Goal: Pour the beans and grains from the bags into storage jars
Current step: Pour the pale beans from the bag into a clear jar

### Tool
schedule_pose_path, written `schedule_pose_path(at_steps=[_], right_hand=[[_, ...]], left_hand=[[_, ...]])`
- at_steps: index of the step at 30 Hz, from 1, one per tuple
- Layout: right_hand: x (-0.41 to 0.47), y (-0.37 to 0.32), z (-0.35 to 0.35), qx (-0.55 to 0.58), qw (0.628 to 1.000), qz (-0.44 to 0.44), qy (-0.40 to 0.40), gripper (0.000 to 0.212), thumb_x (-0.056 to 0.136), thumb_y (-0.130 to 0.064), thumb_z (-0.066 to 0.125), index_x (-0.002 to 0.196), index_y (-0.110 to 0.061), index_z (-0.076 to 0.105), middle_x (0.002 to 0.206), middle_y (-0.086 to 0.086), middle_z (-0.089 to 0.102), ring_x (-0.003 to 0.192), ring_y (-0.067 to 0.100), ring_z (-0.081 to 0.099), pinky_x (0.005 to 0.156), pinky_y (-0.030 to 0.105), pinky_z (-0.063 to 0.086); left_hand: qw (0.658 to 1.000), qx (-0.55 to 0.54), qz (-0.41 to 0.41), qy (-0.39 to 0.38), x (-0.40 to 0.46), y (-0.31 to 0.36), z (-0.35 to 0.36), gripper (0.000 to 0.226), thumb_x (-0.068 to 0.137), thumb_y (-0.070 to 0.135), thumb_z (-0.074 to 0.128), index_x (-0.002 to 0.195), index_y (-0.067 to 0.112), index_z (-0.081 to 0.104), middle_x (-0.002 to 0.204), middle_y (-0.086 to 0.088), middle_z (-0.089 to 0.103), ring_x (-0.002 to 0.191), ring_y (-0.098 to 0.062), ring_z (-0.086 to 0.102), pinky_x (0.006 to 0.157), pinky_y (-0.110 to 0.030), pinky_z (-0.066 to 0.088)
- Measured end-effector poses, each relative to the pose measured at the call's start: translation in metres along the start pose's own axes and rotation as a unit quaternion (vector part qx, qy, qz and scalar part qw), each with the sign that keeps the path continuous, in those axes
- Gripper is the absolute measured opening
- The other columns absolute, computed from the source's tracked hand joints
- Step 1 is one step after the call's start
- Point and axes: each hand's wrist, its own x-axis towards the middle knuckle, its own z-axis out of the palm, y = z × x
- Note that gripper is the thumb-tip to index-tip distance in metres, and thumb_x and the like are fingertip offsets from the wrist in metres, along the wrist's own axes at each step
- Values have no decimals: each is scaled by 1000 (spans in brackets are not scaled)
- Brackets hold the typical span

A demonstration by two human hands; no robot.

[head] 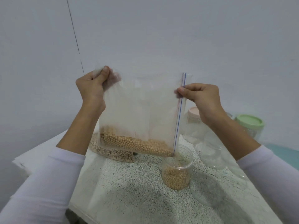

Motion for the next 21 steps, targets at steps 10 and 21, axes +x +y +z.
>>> schedule_pose_path(at_steps=[10,21], right_hand=[[1,0,-1,5,1000,-5,13,10,78,-6,73,69,-11,72,72,1,74,70,14,69,104,40,43],[-2,3,-1,-2,1000,4,-12,7,78,-5,73,72,-9,73,71,1,74,69,13,68,104,40,44]], left_hand=[[999,4,10,34,-2,2,3,14,86,2,66,72,0,65,58,2,66,63,-16,67,75,-34,58],[1000,16,-2,5,-8,-2,3,14,86,2,65,73,-1,64,57,2,65,62,-18,66,78,-39,59]])
